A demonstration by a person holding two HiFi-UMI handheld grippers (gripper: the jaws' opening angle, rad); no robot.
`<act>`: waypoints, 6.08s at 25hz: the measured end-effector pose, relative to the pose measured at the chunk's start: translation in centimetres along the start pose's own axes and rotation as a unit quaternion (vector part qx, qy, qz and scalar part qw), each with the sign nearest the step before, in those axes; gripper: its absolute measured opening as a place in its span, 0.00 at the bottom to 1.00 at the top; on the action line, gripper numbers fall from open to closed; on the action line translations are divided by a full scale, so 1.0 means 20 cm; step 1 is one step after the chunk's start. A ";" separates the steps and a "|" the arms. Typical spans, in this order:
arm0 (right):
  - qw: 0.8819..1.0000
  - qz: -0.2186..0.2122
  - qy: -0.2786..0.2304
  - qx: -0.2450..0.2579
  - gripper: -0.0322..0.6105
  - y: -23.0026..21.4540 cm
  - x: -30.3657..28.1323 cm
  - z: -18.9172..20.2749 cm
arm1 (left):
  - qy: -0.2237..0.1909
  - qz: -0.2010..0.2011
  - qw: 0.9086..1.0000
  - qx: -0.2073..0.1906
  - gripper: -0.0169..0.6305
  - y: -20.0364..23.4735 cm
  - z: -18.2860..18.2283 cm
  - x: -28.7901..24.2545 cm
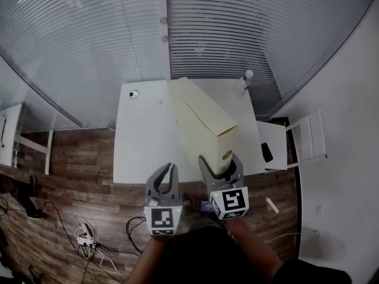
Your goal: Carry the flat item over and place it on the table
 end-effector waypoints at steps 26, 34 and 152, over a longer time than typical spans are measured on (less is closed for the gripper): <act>0.999 0.011 0.051 -0.007 0.49 -0.31 -0.31 0.43 | 0.027 -0.033 0.999 0.024 0.06 0.03 0.17 -0.22; 0.998 -0.017 0.051 0.019 0.49 -0.30 -0.33 0.44 | 0.019 -0.012 1.000 0.009 0.06 0.06 0.12 -0.28; 0.969 0.014 -0.091 -0.227 0.51 -0.68 0.16 0.37 | 0.049 0.201 0.978 0.015 0.17 -0.30 0.13 -0.35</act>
Point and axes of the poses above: the fingertips, and each gripper's own axes: x backward along the fingers, y to its left, z out of its underside, the point moved 7 cm from there along x, backward along the fingers, and after that the axes turned 14 degrees about -z, right-handed, at the moved point
